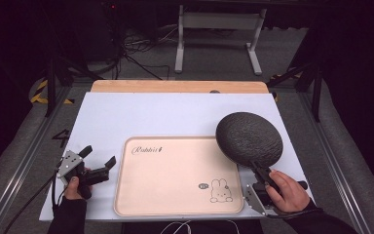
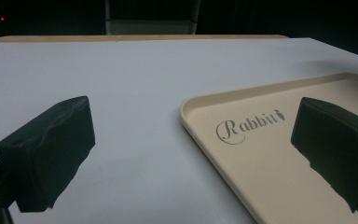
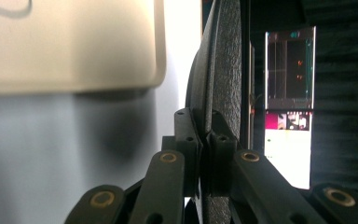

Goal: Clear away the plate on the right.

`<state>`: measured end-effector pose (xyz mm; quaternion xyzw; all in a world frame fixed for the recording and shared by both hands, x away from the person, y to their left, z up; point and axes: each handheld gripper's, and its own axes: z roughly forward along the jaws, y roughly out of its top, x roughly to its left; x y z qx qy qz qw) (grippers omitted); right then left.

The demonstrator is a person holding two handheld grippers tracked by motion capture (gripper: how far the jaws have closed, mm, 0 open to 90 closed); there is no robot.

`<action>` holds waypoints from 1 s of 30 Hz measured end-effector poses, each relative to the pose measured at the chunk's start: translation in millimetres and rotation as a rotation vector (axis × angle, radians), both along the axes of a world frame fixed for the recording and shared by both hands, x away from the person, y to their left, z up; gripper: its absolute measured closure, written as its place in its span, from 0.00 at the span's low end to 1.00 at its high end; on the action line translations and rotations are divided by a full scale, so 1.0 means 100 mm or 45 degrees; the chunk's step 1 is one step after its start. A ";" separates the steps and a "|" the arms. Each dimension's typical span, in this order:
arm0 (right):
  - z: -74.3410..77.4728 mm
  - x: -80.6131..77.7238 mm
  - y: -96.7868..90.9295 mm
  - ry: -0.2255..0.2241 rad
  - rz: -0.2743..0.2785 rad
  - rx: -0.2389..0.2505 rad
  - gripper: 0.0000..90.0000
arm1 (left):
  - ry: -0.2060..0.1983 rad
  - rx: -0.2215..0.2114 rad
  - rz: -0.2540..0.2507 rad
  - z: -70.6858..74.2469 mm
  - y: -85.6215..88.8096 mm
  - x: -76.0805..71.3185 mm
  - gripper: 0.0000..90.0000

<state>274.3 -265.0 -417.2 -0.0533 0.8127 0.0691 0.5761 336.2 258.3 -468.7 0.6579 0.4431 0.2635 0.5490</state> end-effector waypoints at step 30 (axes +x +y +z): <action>0.16 -0.25 0.63 -0.006 0.261 0.027 0.95 | -0.002 0.013 -0.011 0.00 -0.01 0.00 0.00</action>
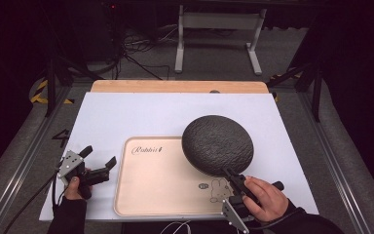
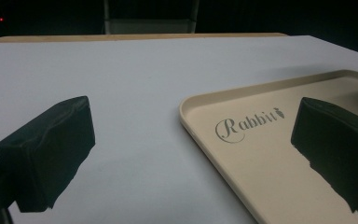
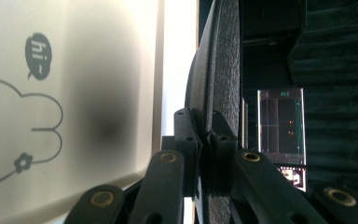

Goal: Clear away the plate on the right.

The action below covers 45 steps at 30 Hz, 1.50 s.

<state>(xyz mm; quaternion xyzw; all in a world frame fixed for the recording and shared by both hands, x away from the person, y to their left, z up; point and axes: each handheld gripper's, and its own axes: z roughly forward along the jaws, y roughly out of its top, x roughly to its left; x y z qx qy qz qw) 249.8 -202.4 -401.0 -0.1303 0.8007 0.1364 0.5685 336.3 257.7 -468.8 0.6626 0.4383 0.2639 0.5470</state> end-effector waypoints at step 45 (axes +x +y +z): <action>-0.10 0.00 0.68 0.029 0.224 -0.013 0.94 | -0.002 0.032 0.001 -0.01 -0.03 -0.01 0.00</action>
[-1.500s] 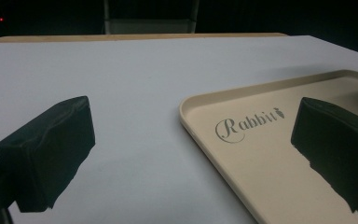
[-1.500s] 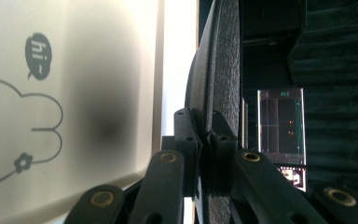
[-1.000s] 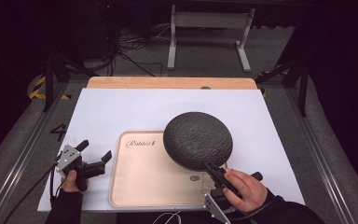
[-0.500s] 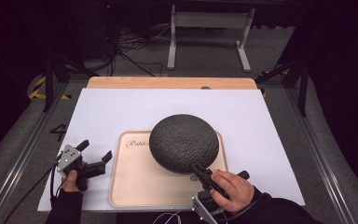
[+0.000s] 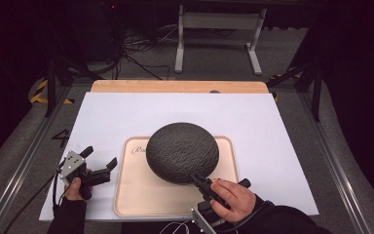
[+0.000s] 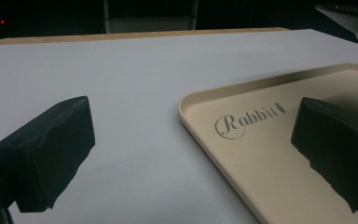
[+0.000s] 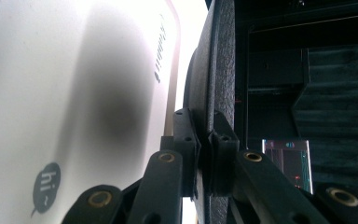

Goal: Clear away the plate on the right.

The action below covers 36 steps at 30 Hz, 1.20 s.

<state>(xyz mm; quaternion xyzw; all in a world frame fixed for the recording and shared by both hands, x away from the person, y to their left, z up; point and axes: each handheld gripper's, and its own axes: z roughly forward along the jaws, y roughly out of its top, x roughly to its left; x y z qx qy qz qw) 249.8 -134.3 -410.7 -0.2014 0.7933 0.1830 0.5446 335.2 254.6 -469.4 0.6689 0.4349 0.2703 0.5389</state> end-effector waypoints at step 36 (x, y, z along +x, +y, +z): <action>-0.31 0.03 0.07 0.118 0.012 -0.047 0.94 | 0.002 0.001 -0.005 0.00 0.01 0.00 0.00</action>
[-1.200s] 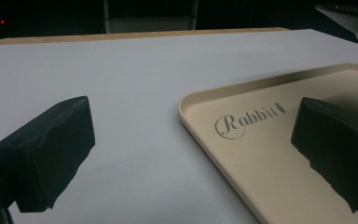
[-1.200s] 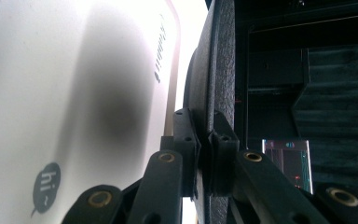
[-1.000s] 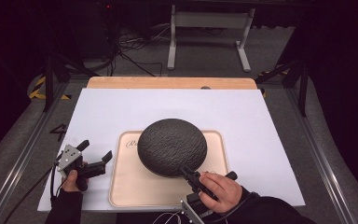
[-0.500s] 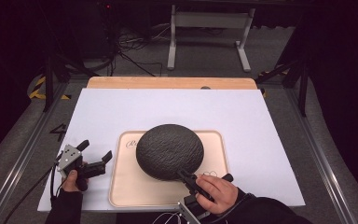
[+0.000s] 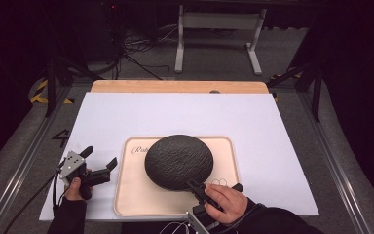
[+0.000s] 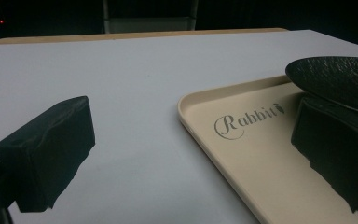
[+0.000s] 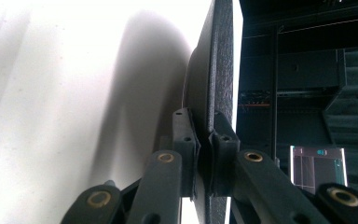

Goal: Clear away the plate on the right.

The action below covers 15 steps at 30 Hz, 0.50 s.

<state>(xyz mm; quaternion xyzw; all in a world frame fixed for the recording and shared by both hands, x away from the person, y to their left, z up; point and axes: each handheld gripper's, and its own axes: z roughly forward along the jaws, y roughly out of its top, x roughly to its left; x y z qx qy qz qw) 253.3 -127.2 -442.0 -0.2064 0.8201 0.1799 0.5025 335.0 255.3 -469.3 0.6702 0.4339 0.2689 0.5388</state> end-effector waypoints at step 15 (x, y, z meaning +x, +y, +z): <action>-0.07 0.00 -0.02 0.012 -0.008 -0.020 0.93 | -0.001 -0.001 -0.006 0.00 0.00 0.00 0.00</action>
